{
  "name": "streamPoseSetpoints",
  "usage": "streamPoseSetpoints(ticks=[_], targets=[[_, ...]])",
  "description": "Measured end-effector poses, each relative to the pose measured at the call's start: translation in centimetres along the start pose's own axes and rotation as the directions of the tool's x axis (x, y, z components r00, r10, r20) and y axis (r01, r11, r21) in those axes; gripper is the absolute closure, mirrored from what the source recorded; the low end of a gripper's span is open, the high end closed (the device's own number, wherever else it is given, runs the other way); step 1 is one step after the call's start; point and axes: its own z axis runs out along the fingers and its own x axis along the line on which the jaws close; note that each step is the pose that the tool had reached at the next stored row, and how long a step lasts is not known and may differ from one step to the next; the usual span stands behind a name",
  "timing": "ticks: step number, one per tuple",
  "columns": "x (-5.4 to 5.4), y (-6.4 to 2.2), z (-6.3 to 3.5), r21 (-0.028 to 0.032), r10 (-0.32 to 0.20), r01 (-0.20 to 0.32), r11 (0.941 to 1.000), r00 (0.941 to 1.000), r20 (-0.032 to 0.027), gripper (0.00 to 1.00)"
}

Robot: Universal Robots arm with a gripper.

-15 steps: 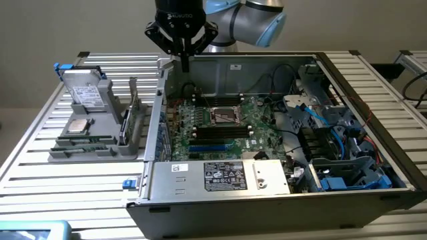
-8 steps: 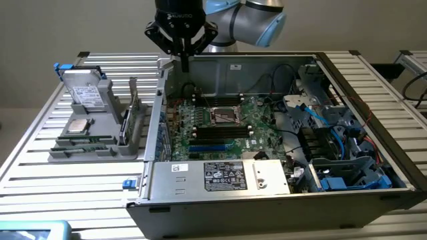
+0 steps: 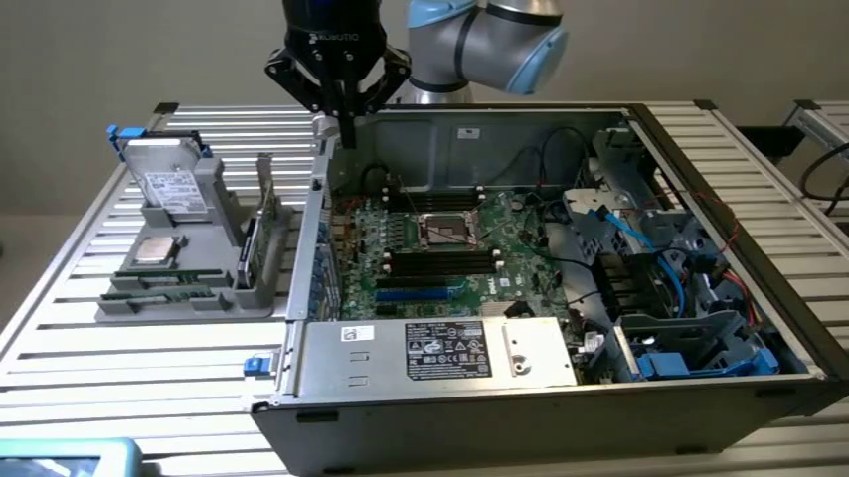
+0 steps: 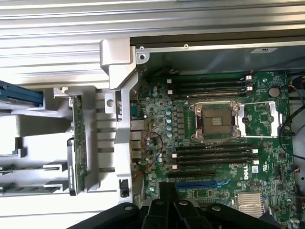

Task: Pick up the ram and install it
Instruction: 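Reach for the ram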

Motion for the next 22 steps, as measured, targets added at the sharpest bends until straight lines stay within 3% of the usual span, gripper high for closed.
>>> streamPoseSetpoints(ticks=[15,22], targets=[[6.7,-1.06,0.68,0.0004,0.0,0.0,1.0,1.0,-0.0024,0.89],[9.5,-1.85,1.56,0.0009,0.0,0.0,1.0,1.0,-0.0083,0.89]])
